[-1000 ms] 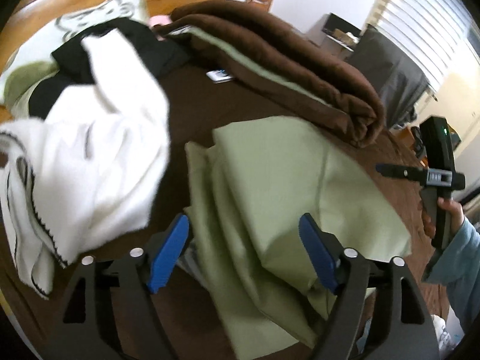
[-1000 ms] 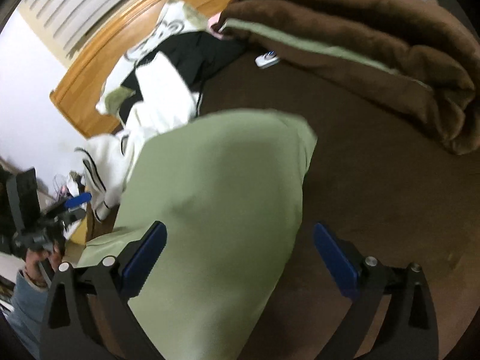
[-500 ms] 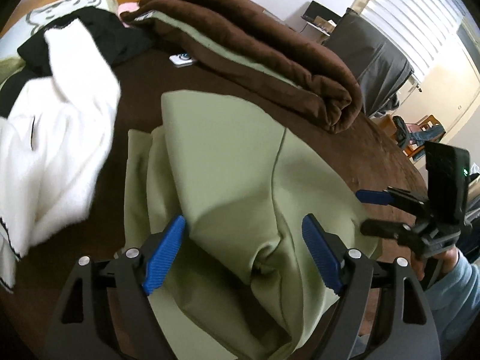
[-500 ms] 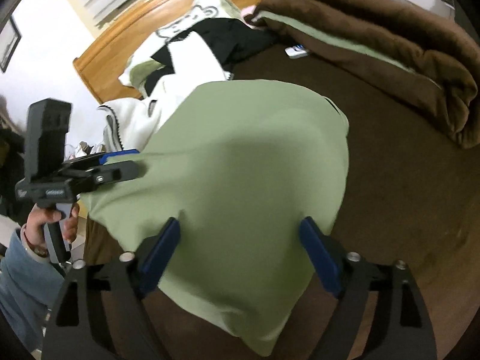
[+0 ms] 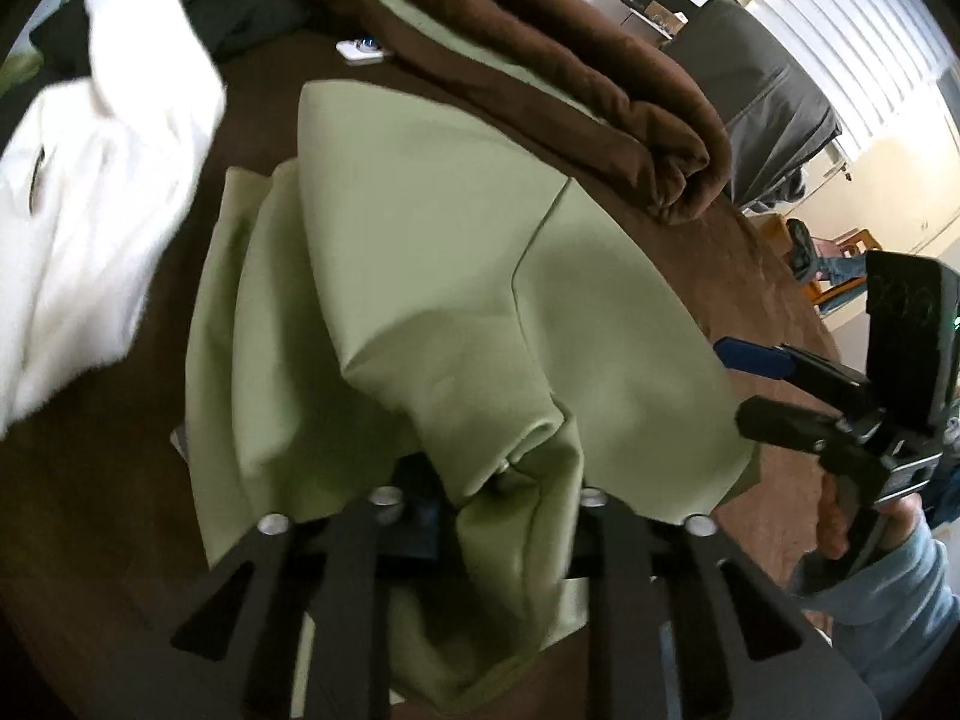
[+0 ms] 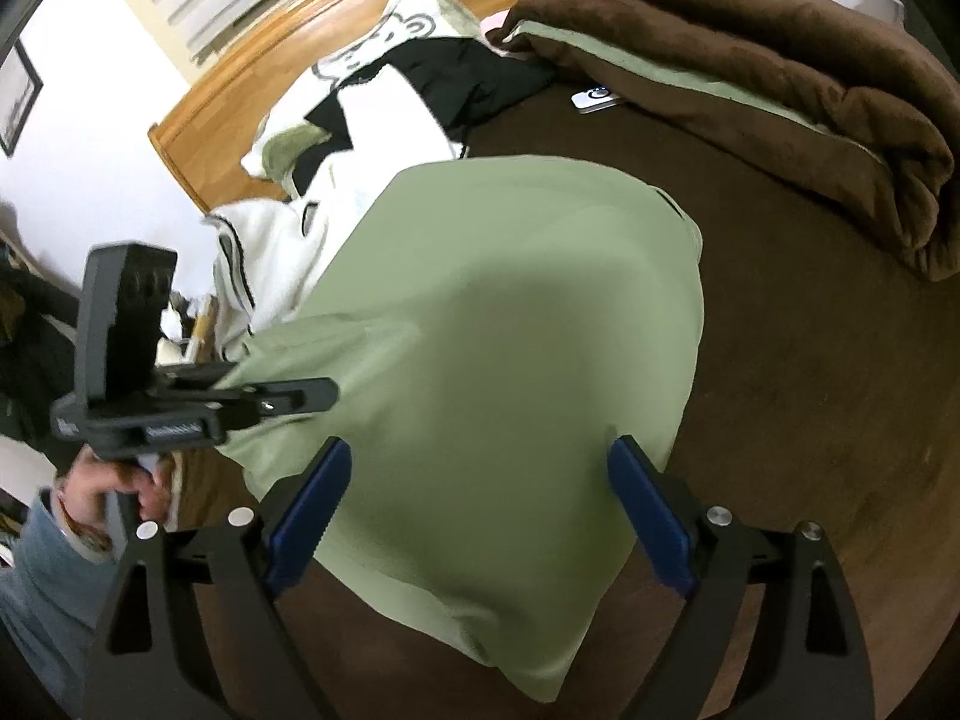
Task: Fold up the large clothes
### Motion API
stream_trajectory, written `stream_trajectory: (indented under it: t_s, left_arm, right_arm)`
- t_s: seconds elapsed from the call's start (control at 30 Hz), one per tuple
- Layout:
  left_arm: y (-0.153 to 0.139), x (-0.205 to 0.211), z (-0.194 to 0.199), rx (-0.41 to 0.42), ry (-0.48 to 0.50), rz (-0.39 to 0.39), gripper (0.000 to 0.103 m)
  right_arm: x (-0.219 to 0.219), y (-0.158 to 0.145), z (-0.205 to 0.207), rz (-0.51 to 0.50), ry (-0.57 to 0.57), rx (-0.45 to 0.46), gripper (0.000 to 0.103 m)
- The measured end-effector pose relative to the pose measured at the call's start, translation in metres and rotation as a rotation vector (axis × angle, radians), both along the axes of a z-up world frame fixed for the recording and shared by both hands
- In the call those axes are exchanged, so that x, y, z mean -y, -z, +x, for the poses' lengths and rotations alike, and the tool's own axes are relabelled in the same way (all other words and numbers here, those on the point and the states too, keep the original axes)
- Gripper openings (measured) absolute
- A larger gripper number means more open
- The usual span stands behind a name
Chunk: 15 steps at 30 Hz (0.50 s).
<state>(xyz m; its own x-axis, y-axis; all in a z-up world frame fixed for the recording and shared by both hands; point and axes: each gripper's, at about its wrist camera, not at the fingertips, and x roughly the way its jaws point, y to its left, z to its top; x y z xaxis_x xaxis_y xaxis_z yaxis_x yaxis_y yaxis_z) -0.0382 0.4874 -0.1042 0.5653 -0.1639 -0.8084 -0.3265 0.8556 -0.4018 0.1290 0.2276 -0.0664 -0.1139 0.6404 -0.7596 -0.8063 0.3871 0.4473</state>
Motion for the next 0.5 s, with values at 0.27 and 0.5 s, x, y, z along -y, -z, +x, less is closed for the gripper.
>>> stream_trajectory:
  t_s: [0.27, 0.5]
  left_arm:
    - [-0.036, -0.006, -0.010, 0.150, -0.039, -0.030, 0.012]
    - [-0.075, 0.007, -0.016, 0.204, 0.002, 0.045, 0.010]
  right_arm:
    - [0.018, -0.005, 0.016, -0.014, 0.062, 0.004, 0.090]
    - [0.007, -0.006, 0.015, -0.010, 0.056, -0.032, 0.090]
